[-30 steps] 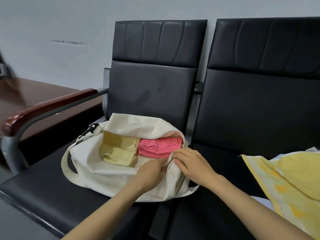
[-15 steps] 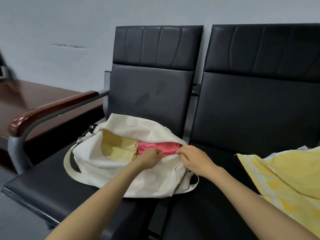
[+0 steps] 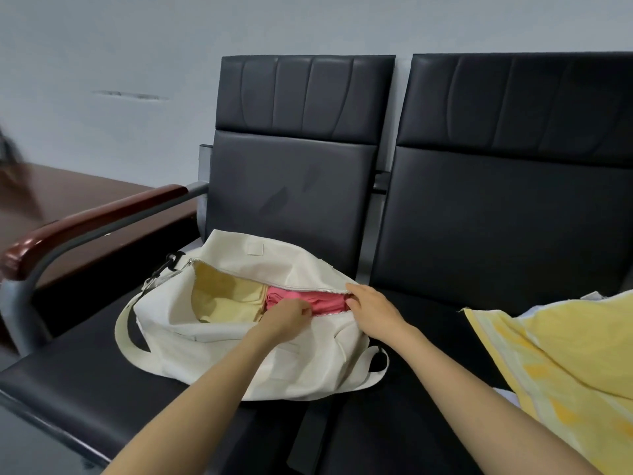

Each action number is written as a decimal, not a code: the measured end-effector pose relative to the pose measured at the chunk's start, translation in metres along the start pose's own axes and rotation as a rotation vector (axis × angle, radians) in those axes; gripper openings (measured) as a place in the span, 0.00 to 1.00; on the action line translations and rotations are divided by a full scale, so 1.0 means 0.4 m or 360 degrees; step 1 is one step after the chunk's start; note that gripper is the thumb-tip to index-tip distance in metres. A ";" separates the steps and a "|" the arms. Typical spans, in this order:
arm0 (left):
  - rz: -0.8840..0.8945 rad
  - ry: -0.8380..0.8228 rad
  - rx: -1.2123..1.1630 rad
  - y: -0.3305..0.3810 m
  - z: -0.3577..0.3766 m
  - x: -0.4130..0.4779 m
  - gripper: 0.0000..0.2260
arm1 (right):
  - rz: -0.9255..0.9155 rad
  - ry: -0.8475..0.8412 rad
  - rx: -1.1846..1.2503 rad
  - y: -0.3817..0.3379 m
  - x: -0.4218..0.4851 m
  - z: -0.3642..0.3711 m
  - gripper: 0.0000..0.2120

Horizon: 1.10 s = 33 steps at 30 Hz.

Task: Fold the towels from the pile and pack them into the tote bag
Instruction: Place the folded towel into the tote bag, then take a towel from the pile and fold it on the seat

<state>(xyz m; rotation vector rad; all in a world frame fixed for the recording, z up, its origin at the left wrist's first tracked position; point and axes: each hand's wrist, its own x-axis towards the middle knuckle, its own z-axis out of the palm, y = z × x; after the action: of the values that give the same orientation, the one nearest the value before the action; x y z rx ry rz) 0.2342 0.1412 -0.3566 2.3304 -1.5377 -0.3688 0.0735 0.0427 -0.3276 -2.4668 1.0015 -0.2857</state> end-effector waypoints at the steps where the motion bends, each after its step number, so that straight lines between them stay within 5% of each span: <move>1: 0.0011 0.0079 -0.0053 0.014 -0.003 -0.032 0.11 | 0.0006 0.0038 0.0037 0.010 -0.027 -0.015 0.21; 11: 0.0286 0.0126 -0.0162 0.361 0.053 -0.254 0.17 | 0.0347 0.0292 -0.0019 0.209 -0.425 -0.196 0.21; 20: 0.0665 -0.0155 -0.0477 0.795 0.185 -0.343 0.20 | 0.0689 0.0701 -0.0022 0.473 -0.764 -0.368 0.20; 33: 0.0671 -0.0401 -0.0203 1.052 0.388 -0.270 0.24 | 0.0840 0.0798 -0.0096 0.669 -0.826 -0.389 0.20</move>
<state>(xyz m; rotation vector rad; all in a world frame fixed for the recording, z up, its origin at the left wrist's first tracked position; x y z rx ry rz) -0.2198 0.0671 -0.3246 1.8541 -2.0019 -0.6463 -0.3791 0.0534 -0.3285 -2.1110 1.8373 -0.7184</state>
